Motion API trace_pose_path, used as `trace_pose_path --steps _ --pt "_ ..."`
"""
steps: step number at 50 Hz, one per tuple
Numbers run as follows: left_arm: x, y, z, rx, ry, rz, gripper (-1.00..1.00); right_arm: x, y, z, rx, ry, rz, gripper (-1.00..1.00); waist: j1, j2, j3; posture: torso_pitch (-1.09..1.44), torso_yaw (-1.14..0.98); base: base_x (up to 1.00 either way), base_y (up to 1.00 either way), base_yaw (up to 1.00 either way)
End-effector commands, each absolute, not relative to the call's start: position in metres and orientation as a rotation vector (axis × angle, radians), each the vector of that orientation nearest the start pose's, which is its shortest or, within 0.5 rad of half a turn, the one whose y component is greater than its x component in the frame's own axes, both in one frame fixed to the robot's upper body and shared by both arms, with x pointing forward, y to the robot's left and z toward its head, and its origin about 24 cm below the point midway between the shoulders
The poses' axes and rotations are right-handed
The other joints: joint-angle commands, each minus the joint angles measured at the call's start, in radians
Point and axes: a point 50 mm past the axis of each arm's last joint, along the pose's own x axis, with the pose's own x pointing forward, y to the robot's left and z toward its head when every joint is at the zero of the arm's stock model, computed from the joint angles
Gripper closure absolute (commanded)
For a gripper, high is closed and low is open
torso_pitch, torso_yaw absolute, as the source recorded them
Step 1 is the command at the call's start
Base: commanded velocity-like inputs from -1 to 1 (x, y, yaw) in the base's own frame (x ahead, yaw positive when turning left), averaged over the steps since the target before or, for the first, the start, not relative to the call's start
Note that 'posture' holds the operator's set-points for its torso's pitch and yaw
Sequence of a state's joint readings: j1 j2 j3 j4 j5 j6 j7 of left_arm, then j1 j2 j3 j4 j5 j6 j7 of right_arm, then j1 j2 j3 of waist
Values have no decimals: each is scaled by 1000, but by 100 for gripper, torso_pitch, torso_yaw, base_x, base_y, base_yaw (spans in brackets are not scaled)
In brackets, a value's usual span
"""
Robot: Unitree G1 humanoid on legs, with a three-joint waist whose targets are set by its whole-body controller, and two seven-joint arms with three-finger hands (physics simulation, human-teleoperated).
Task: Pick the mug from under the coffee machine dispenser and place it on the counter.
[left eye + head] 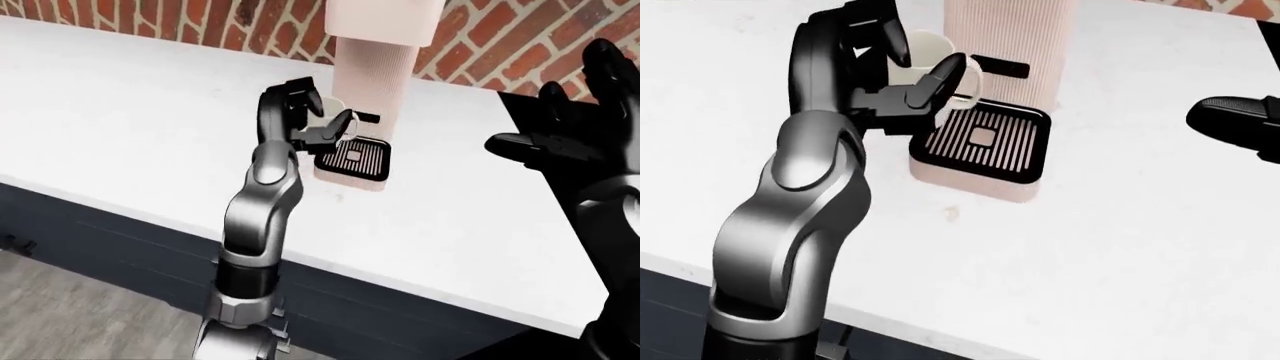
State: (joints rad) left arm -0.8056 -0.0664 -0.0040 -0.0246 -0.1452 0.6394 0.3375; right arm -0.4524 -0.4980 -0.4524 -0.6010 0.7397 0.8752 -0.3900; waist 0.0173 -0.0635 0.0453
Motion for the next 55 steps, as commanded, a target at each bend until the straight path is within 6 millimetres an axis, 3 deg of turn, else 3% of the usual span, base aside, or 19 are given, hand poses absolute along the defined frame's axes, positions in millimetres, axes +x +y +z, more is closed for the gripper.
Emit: trace_pose_path --steps 1,20,32,55 --pt "339 74 245 -142 -235 -48 100 246 -241 268 120 -349 -219 -100 0 -4 -27 0 0 0 0 0" --pt "344 126 239 -60 -260 -23 100 247 -240 271 120 -350 -216 -100 -2 11 -29 0 0 0 0 0" --pt "344 148 227 -29 -279 -28 100 247 -240 271 118 -351 -216 -100 -2 16 -29 0 0 0 0 0" --pt "338 165 201 -12 -242 -11 100 247 -239 271 114 -352 -215 -100 -3 21 -31 0 0 0 0 0"
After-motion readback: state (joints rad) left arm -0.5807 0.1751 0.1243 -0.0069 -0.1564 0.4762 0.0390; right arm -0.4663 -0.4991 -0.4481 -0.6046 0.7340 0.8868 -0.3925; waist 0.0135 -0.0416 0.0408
